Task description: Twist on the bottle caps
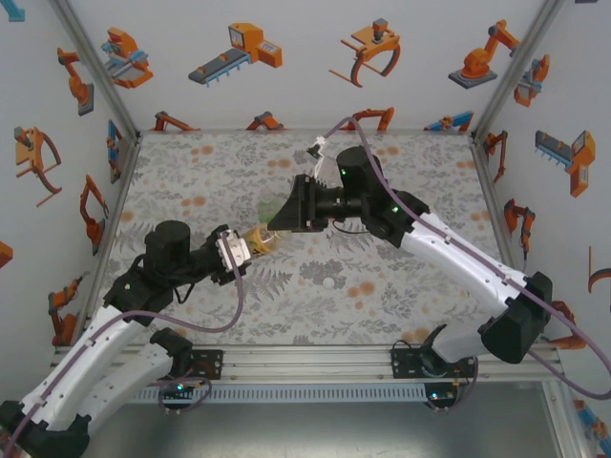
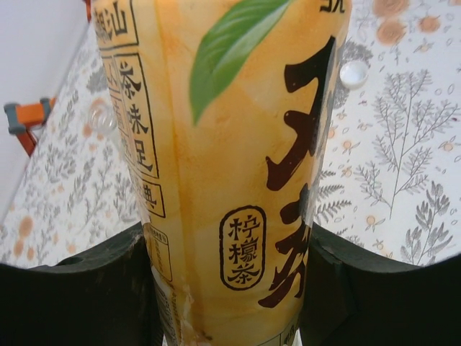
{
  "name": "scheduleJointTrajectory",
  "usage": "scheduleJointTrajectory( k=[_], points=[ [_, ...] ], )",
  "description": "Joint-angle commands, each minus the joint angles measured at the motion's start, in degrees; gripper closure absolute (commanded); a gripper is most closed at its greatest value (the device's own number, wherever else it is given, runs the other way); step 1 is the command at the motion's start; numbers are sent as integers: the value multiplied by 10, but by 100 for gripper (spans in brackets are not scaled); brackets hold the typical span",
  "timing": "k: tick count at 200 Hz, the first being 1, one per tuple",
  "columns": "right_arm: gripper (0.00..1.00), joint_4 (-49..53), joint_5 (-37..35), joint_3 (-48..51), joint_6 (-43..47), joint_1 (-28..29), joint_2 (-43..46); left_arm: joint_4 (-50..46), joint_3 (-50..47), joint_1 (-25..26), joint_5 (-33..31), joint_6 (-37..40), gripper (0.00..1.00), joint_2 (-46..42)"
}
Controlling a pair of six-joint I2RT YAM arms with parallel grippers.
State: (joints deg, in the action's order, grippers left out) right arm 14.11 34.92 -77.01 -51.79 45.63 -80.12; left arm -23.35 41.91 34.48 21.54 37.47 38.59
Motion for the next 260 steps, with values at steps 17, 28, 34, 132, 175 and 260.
scheduleJointTrajectory(
  k=[17,28,34,132,175,260],
  points=[
    [44,16,15,-32,-30,7,5,45,-1,3,50,9,100,-2],
    [41,22,8,-34,-22,7,10,45,0,3,50,7,100,0],
    [38,26,3,-36,-17,7,13,44,-1,3,51,7,100,0],
    [33,152,-15,-92,407,8,100,32,-5,3,115,10,100,25],
    [34,222,74,-87,714,8,127,33,-6,3,135,8,100,28],
    [41,299,144,-142,1027,20,77,30,-4,3,160,6,100,39]
  ],
)
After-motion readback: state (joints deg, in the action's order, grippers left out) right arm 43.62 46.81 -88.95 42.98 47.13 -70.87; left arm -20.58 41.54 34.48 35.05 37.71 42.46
